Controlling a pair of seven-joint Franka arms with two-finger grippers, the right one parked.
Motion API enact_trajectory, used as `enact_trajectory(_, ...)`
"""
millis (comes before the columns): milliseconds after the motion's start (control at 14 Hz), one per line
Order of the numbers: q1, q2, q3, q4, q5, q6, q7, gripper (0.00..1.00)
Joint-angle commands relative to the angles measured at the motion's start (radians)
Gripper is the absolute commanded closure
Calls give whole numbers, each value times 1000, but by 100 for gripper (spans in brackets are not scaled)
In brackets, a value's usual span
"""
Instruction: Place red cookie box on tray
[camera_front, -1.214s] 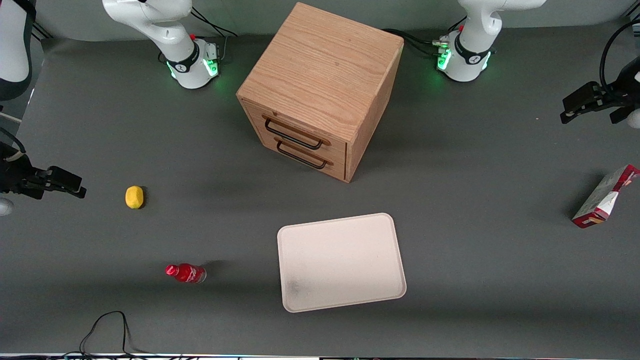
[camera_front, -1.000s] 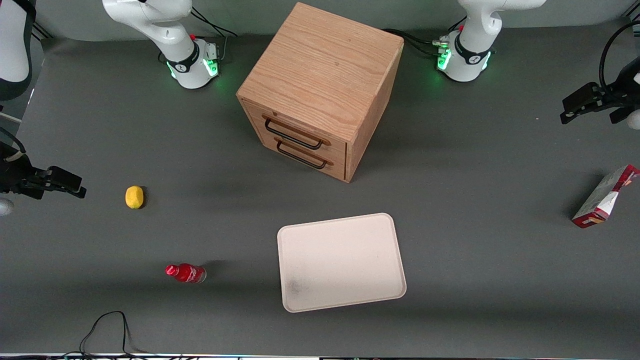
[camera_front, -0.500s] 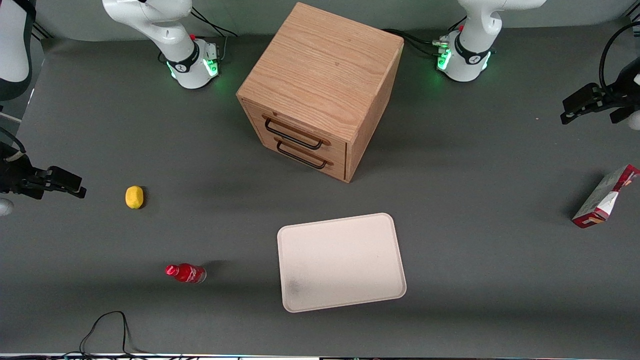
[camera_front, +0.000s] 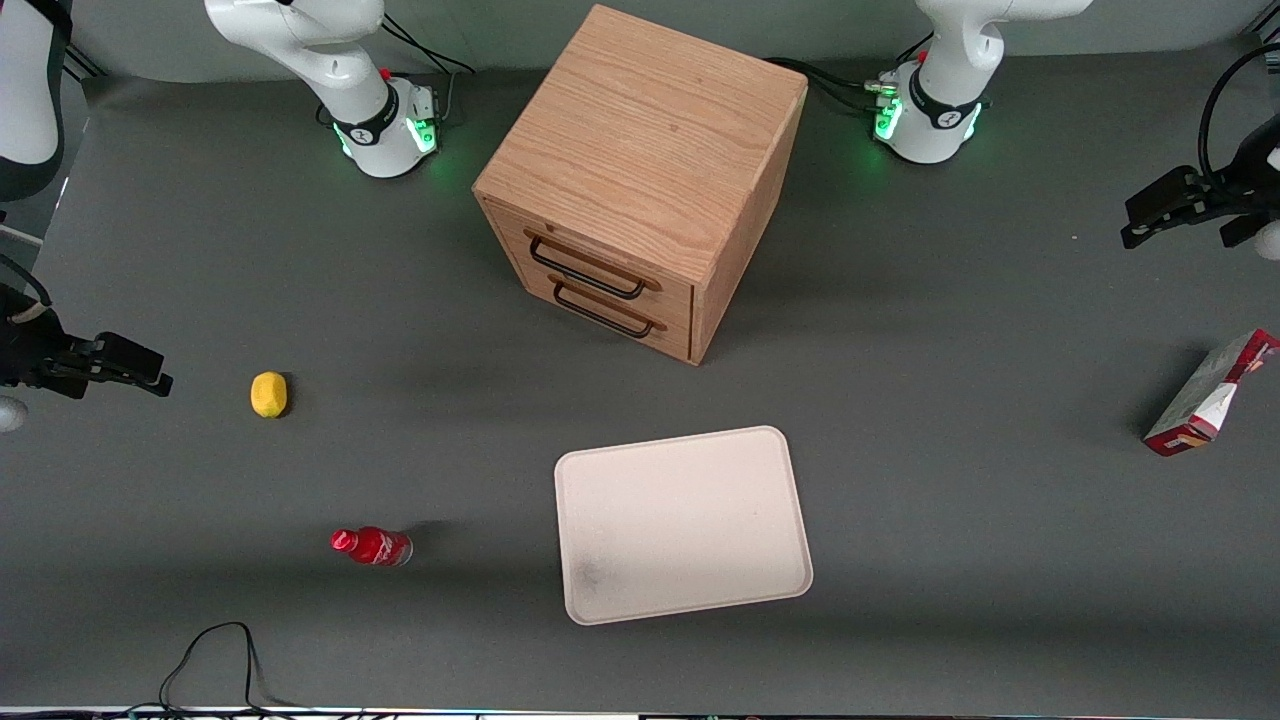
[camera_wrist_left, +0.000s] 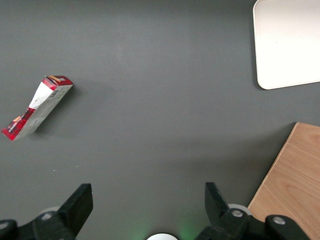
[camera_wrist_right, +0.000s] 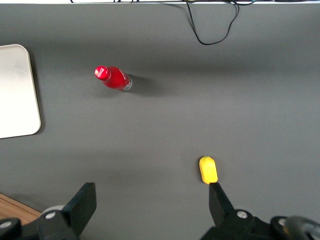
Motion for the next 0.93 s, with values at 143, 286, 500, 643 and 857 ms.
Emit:
enact_trajectory(143, 97, 20, 0, -5, 16, 34, 182, 0)
enact_trajectory(286, 166, 36, -1, -7, 17, 64, 289, 0)
enact_trajectory(500, 282, 62, -8, -8, 19, 130, 507, 0)
enact_trajectory(643, 351, 88, -8, -8, 19, 172, 648, 0)
enact_trajectory(857, 439, 128, -8, -8, 19, 231, 859, 0)
